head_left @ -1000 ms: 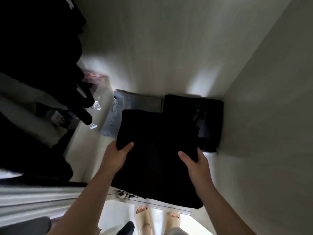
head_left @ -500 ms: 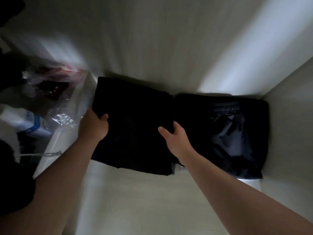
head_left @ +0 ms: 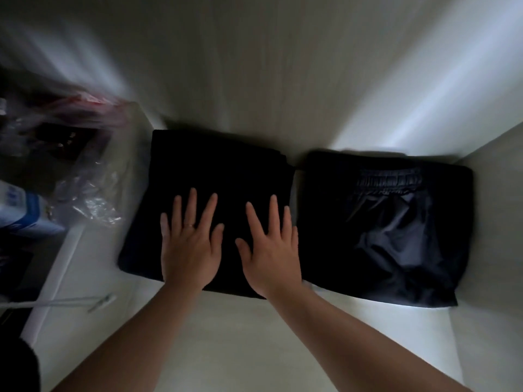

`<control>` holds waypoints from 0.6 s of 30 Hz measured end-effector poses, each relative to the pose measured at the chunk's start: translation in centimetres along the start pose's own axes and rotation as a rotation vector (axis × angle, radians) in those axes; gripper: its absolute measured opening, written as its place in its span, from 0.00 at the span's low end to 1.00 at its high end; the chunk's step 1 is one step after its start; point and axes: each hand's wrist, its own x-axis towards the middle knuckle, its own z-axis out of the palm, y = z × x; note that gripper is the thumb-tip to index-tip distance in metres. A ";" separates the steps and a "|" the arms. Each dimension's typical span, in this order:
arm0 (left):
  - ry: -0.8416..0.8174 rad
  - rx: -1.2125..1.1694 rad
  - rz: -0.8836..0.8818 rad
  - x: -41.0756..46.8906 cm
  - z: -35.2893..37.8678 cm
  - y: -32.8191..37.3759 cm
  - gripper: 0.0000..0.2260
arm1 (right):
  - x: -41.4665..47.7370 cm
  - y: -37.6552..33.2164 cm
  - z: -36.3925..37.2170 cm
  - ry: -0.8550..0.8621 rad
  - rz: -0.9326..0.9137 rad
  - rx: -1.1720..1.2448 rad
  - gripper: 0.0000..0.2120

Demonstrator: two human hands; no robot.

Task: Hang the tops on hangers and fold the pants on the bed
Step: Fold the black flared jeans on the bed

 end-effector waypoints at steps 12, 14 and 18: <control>-0.221 -0.009 -0.112 0.7 0.5 0.6 0.29 | 2.1 0.6 -0.8 -0.254 0.037 -0.036 0.36; -0.254 -0.044 -0.125 -1.6 0.1 1.8 0.29 | 0.2 1.1 -1.7 -0.287 0.020 -0.048 0.37; -0.330 -0.117 -0.111 -8.7 -0.3 4.8 0.30 | -5.3 3.1 -3.3 -0.350 -0.041 -0.112 0.35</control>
